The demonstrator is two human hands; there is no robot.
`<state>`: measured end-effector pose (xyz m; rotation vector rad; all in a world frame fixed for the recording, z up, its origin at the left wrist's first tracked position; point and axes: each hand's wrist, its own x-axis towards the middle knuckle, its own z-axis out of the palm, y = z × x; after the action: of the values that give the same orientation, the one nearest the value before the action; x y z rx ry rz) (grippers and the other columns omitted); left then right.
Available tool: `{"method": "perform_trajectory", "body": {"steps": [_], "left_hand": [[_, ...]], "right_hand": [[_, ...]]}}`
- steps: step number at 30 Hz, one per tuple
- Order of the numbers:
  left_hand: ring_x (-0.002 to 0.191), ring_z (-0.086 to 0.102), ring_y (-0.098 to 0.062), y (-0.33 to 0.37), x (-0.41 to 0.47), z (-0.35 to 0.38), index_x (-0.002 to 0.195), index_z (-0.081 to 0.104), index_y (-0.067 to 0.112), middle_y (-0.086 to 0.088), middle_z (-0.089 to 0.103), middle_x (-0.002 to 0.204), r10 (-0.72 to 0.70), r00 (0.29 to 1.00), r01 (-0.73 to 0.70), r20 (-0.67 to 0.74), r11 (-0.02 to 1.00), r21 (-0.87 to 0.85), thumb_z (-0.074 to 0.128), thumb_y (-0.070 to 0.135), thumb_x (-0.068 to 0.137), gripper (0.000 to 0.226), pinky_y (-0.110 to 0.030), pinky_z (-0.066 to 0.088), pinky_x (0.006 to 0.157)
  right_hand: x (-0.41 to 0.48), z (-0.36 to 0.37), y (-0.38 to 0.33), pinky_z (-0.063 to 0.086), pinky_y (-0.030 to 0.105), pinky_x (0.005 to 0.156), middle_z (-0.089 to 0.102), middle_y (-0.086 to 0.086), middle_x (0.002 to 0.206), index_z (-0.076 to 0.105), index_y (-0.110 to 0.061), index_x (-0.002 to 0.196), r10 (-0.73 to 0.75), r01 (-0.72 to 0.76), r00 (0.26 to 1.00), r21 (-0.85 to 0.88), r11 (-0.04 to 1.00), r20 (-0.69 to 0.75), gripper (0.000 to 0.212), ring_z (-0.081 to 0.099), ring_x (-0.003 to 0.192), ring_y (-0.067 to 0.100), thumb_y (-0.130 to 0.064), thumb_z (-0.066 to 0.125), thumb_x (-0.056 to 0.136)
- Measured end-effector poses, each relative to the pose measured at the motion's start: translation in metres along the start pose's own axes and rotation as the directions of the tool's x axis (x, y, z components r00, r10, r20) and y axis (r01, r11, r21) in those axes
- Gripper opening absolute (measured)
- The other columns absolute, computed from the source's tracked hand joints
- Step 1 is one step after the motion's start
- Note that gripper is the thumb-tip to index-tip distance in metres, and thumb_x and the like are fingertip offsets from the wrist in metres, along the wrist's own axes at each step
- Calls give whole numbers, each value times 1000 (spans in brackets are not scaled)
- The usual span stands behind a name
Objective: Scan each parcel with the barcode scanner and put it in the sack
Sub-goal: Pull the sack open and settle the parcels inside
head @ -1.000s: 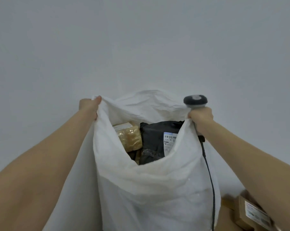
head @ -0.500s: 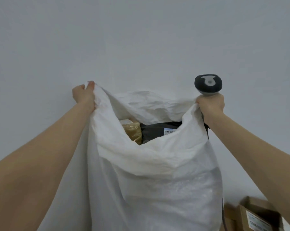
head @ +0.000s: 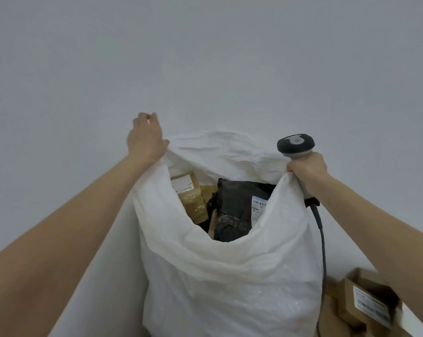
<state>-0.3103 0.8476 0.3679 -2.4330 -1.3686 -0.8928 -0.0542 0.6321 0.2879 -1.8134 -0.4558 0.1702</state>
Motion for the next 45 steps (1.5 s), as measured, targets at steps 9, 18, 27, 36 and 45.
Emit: {"method": "perform_trajectory", "body": {"steps": [9,18,27,36,45], "left_hand": [[146,14,-37,32,-116,95,154,1,7,-13,3,162,45,779,-39,626,999,-23,32,39,104,67,-48,18,118],[146,15,-38,-20,-131,105,155,-3,18,-8,1,162,-19,772,-11,635,999,43,30,37,104,64,-47,18,118],[149,5,-28,123,-140,71,153,7,37,-5,4,163,397,714,-352,577,916,-194,36,70,90,78,-56,14,116],[148,-3,-36,89,-171,145,148,-6,50,4,-19,160,212,544,-281,811,958,-62,49,79,77,94,-65,10,113],[148,6,-33,103,-153,140,153,12,37,-6,8,162,204,564,-374,800,927,27,56,78,73,99,-61,14,114]], "right_hand": [[-11,-41,51,39,30,60,52,8,73,49,-9,76,59,-49,997,-166,985,51,13,50,64,23,-2,60,77],[-35,-53,79,43,32,65,56,7,76,51,-11,76,102,-78,986,-183,980,131,13,56,74,27,-8,64,77],[-23,-97,10,57,38,69,59,6,89,62,-8,103,-41,42,991,-6,999,130,26,57,73,22,-5,69,79],[-56,-33,67,50,34,71,65,13,101,63,-7,101,121,-140,884,9,990,452,23,60,87,24,3,69,80],[-42,-58,92,50,36,61,56,14,88,58,-4,100,227,-228,868,-51,972,441,19,57,74,28,-2,68,84]]}}
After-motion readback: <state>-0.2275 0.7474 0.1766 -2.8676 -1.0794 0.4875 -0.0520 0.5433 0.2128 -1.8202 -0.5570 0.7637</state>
